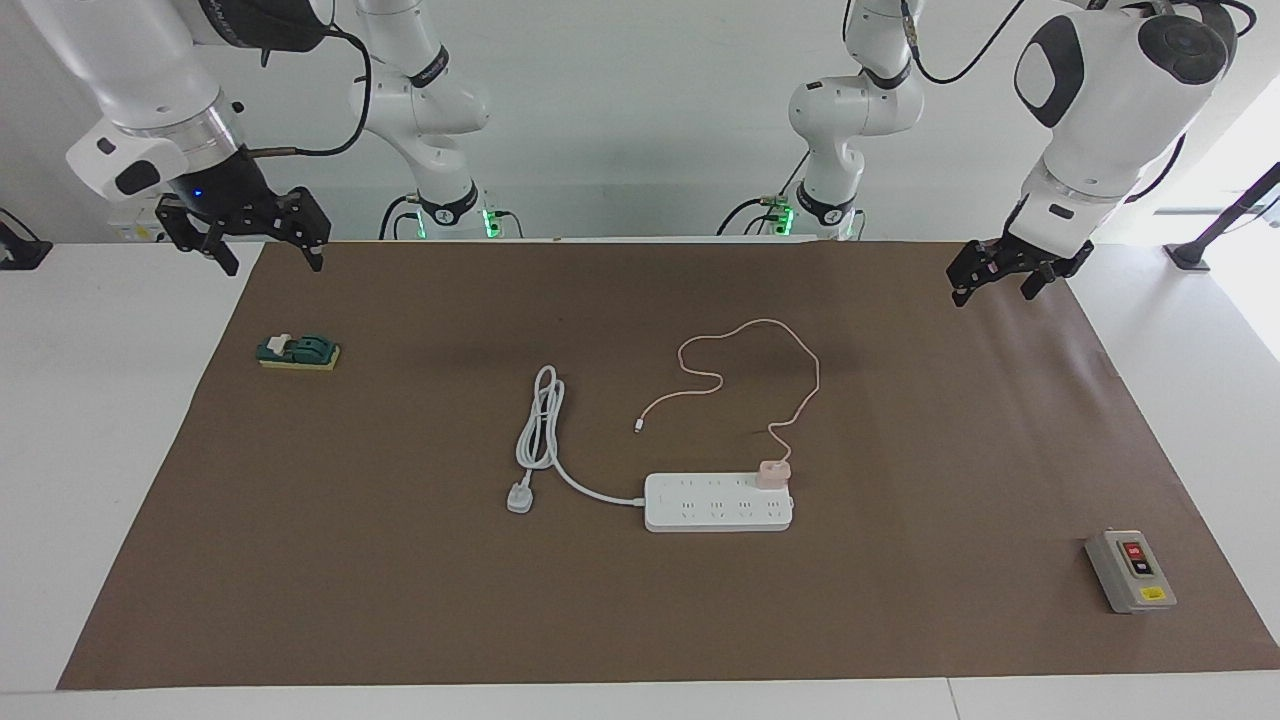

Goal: Plug charger into power strip

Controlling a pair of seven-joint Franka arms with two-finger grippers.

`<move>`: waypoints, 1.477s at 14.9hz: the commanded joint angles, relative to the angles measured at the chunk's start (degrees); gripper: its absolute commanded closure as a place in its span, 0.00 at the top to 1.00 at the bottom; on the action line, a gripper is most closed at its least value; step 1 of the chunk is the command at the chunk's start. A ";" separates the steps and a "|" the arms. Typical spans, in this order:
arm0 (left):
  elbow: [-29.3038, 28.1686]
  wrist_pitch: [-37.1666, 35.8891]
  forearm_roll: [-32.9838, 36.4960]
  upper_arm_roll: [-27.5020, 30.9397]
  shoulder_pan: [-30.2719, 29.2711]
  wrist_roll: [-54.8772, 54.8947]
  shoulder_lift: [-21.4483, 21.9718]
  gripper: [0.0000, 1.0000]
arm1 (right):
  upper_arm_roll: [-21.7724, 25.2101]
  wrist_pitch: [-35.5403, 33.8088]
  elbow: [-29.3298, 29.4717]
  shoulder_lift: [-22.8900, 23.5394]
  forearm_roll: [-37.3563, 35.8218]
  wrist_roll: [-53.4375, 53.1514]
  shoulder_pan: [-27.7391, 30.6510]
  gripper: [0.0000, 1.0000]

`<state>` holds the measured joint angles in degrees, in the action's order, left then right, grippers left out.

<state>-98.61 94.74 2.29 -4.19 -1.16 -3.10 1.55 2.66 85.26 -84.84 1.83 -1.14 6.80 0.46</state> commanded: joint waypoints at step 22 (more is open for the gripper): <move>-0.35 -2.71 -0.70 5.34 5.64 -0.06 1.17 1.00 | -0.55 -2.29 -1.47 -1.48 0.96 -0.91 0.95 1.00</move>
<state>-98.76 93.45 2.10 0.08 3.29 -3.33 2.33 2.66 83.25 -84.85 1.77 -1.14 6.80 0.46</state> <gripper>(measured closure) 0.000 0.000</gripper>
